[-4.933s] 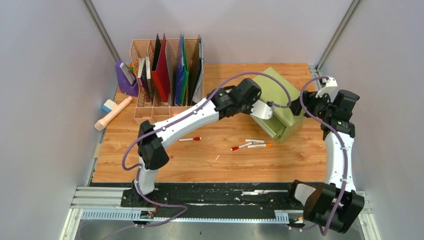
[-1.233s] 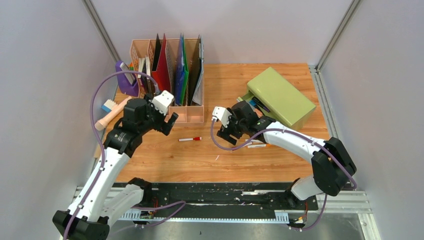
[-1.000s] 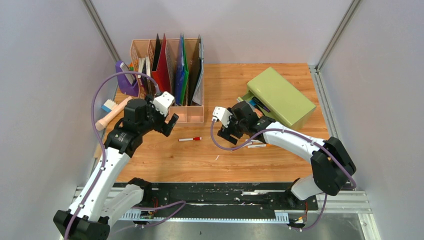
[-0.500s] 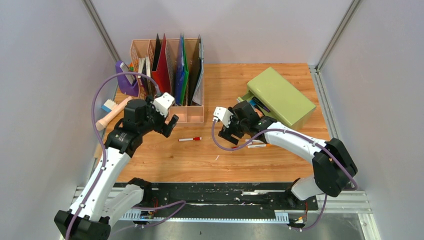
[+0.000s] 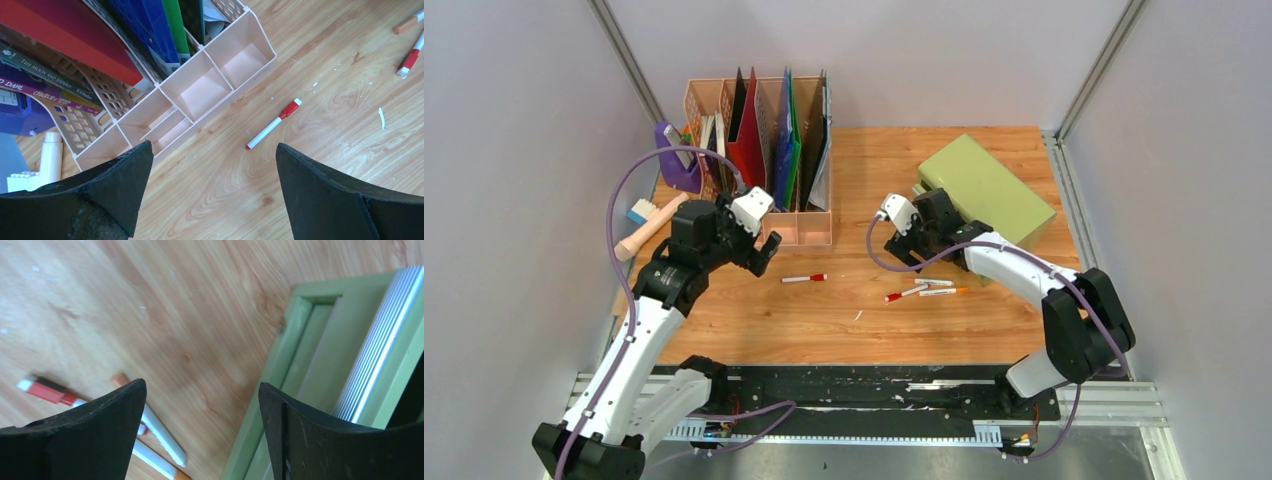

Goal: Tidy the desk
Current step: Close the drawer in the storage box.

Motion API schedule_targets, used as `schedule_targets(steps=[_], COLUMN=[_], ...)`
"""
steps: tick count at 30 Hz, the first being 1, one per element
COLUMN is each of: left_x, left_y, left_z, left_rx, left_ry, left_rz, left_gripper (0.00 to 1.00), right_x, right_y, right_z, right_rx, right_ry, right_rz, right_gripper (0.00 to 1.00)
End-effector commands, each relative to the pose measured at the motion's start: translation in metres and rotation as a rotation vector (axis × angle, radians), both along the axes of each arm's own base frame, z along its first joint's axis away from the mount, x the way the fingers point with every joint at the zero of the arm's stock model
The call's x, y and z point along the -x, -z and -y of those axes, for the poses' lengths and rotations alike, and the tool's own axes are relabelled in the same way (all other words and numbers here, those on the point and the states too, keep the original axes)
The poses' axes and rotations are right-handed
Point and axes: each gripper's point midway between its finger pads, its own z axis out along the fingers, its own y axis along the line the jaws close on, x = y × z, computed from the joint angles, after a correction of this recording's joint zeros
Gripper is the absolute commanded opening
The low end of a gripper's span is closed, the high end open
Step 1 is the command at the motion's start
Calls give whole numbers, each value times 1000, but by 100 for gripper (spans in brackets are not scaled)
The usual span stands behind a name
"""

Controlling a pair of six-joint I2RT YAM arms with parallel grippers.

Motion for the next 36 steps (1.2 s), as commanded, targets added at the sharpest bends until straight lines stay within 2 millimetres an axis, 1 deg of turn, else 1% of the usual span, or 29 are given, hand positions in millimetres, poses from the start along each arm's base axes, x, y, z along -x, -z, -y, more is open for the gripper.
schedule_targets(steps=[1,5,8,10,11,15,18,20,24,27,30,32,33,34,35,36], left_x=[-2,-2,-2,-1,-1,0,2,3,3,4,3,1,0,-2,-2,-4], left_y=[-7,-6,-5,-4,-4,0,5,8,9,10,12,13,11,14,11,14], left_z=[2,3,4,5,5,9,14,17,19,20,21,22,24,26,30,34], left_rx=[11,12,15,16,17,27,41,47,56,58,59,62,74,78,100,111], left_ry=[19,24,27,32,34,56,80,92,100,104,107,105,106,107,117,123], left_rz=[37,34,30,28,25,10,-9,-19,-31,-35,-47,-61,-65,-82,-91,-116], left_gripper=[100,100,100,100,100,100,100,100,100,100,100,100,100,100,100,100], right_x=[-22,-26,-26,-22,-18,-5,2,4,-5,-17,-22,-21,-18,-14,-9,-3], right_y=[-19,-24,-26,-29,-31,-48,-58,-57,-48,-40,-37,-43,-50,-57,-66,-76], right_z=[24,32,31,26,20,5,1,1,11,26,36,34,30,23,17,9], right_rx=[8,-2,-17,-40,-66,-152,-182,-181,-130,-79,-66,-90,-119,-153,-191,-233], right_ry=[115,143,142,120,91,26,-8,-21,31,104,144,141,122,95,68,34], right_rz=[65,72,70,58,44,25,35,33,33,37,35,40,44,40,37,33], right_gripper=[84,84,84,84,84,84,85,85,85,84,84,84,84,84,84,84])
